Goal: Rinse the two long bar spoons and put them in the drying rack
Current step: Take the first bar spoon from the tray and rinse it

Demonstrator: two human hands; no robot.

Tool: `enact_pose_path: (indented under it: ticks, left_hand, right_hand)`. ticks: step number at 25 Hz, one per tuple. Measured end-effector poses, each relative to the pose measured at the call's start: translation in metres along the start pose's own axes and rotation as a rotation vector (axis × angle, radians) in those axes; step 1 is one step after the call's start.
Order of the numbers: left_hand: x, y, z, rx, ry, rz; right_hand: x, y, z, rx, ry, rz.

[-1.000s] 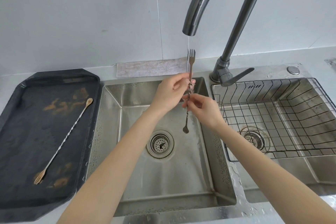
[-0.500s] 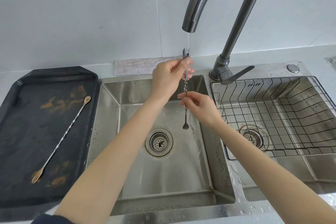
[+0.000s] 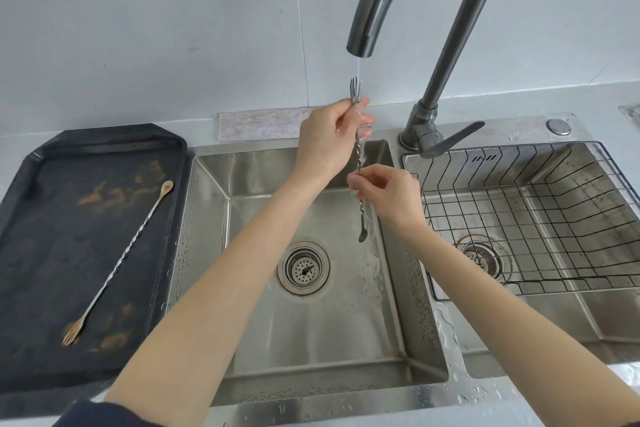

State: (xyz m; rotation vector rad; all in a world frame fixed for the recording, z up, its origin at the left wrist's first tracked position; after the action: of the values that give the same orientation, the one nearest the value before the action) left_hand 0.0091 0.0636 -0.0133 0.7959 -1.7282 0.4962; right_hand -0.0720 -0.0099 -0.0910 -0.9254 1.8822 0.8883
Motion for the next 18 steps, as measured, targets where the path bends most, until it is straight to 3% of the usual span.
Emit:
enact_pose_path:
  ticks: [9,18]
  left_hand:
    - [0.006,0.004,-0.002,-0.011,0.112,-0.011]
    - [0.008,-0.004,-0.007,-0.077,-0.02,0.038]
  right_hand:
    - [-0.004,0.003,0.002,-0.046,0.02,-0.004]
    - [-0.022,-0.006,-0.003,-0.022,0.132,-0.046]
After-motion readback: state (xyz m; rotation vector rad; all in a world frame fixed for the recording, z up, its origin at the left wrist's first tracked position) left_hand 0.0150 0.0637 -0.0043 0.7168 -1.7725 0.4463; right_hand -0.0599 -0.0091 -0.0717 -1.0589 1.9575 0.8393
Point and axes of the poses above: each hand's wrist, its own y-axis away from the middle knuckle, its own z-axis out of the palm, x = y × z, the point moved 3 cm from there along -y, towards the middle knuckle, and after that the axes turned 11 degrees about -x, right-handed, at the moved point
